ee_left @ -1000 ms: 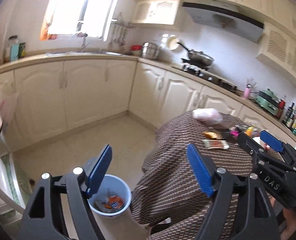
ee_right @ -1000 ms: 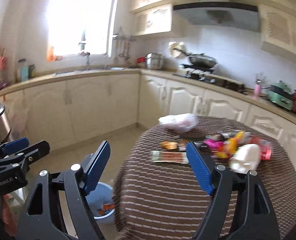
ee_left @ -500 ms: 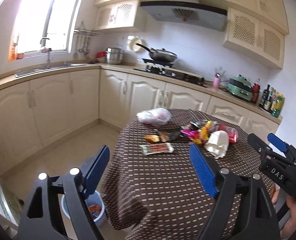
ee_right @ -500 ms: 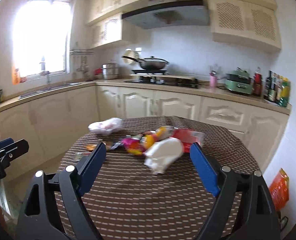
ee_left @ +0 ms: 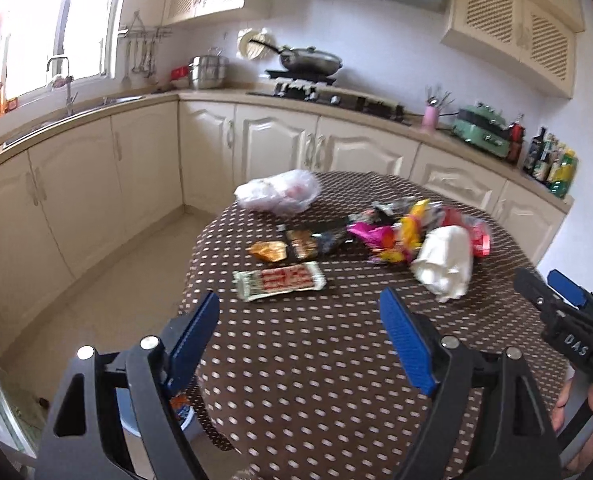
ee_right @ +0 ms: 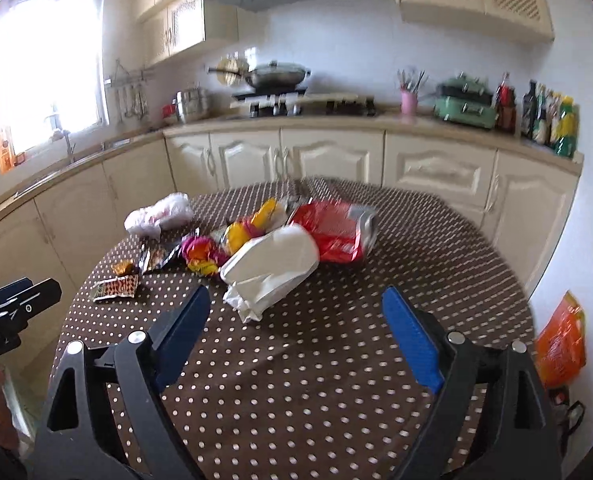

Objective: Collect trash
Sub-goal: 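Move both tools back over the table toward the remaining wrappers, then grasp the red-white striped wrapper with the left tool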

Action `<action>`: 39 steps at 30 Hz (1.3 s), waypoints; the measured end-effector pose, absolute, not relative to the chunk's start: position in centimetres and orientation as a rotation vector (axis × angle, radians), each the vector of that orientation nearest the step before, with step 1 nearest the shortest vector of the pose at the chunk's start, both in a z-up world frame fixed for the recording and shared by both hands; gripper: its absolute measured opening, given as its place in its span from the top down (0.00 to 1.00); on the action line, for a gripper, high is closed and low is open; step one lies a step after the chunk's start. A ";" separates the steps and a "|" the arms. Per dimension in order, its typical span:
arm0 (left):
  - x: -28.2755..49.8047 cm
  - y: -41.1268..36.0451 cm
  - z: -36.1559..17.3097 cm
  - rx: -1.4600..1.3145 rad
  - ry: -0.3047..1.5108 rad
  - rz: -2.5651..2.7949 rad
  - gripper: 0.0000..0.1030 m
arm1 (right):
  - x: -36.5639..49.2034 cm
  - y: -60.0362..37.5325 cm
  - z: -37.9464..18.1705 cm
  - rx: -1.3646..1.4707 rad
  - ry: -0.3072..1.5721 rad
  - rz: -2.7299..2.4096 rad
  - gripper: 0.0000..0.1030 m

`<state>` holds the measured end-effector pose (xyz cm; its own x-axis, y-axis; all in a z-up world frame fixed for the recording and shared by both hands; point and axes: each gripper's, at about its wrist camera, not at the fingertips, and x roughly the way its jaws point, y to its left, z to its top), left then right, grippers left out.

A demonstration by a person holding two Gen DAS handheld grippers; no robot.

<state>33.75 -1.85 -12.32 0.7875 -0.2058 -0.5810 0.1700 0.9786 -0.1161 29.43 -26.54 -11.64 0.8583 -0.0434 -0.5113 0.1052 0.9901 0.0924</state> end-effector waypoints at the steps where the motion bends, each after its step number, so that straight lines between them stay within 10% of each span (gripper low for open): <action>1: 34.2 -1.6 -12.6 -0.062 0.642 -0.194 0.22 | 30.0 -26.5 -11.8 0.128 0.542 -0.070 0.17; 21: 44.8 -1.7 -17.2 0.077 0.791 -0.291 0.23 | 36.2 -26.8 -13.3 0.242 0.660 -0.053 0.13; 27: 45.1 -3.1 -18.2 0.126 0.813 -0.319 0.56 | 36.7 -27.1 -13.5 0.257 0.673 -0.057 0.13; 30: 44.8 -2.8 -18.1 0.106 0.824 -0.366 0.88 | 36.7 -26.9 -13.5 0.251 0.675 -0.054 0.13; 39: 42.0 -1.6 -16.0 -0.041 0.746 -0.365 0.98 | 36.8 -27.1 -13.5 0.267 0.674 -0.064 0.13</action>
